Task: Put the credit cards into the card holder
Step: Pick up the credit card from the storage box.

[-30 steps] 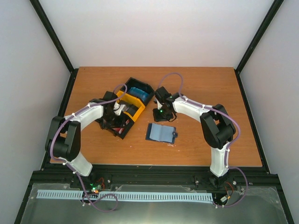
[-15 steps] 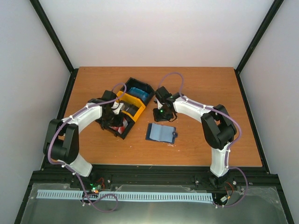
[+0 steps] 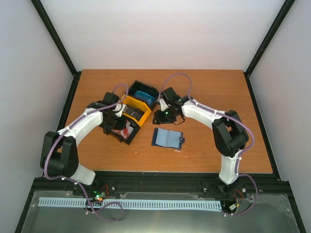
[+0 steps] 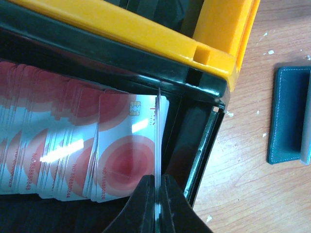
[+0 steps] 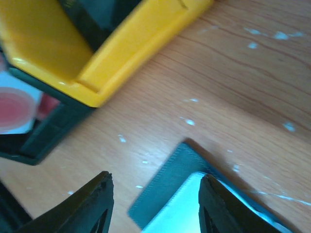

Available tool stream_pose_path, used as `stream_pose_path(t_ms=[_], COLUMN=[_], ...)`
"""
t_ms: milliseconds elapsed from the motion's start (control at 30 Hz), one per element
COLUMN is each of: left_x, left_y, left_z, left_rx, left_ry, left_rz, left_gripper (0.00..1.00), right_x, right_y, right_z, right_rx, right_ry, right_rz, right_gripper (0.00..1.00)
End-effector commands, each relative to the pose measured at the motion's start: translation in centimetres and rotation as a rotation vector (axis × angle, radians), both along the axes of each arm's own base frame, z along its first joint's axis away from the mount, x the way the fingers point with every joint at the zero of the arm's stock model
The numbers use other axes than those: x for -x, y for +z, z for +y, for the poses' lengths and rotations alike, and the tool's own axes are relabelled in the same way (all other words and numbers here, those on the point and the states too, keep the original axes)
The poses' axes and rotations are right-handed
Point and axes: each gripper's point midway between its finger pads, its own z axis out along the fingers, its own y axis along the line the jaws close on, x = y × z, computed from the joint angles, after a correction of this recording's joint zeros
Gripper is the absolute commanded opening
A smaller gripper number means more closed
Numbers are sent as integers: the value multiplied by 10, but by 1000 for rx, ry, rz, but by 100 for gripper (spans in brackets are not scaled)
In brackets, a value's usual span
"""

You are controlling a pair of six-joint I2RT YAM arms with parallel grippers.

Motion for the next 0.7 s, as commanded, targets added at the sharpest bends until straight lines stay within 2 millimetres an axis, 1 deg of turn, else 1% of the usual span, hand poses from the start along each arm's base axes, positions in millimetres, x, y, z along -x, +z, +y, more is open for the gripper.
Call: stream_pose_path(t_ms=[0,167,233,300,400,500,600,667], left_x=[-6,-8,-11,-13,-14,-13,-10,-7], left_y=[27,55,73,92,119,143,170,182], left_z=[2,14,18,16,8,-3,-18,-26], left_rx=[1,31,102,193,314,452,605,679], left_ry=[27,101,141,155,155,125,63,29], left_rz=[-51,-98,-140,-186,-245,-282,-316,-327], left_gripper=[1,1,1,1,1,1,1,1], right_x=[5,3,1,-1,-2,1,4,5], right_y=[49,82,93,102,112,125,136,143], right_z=[34,57,66,75,88,100,110,113], right_rx=[-230,-394,-446,-493,-566,-632,-677,-710], right_ry=[98,136,144,148,142,157,174,177], right_rz=[-45,-56,-45,-22,26,57,86,103], right_gripper=[52,65,68,70,72,73,73,72])
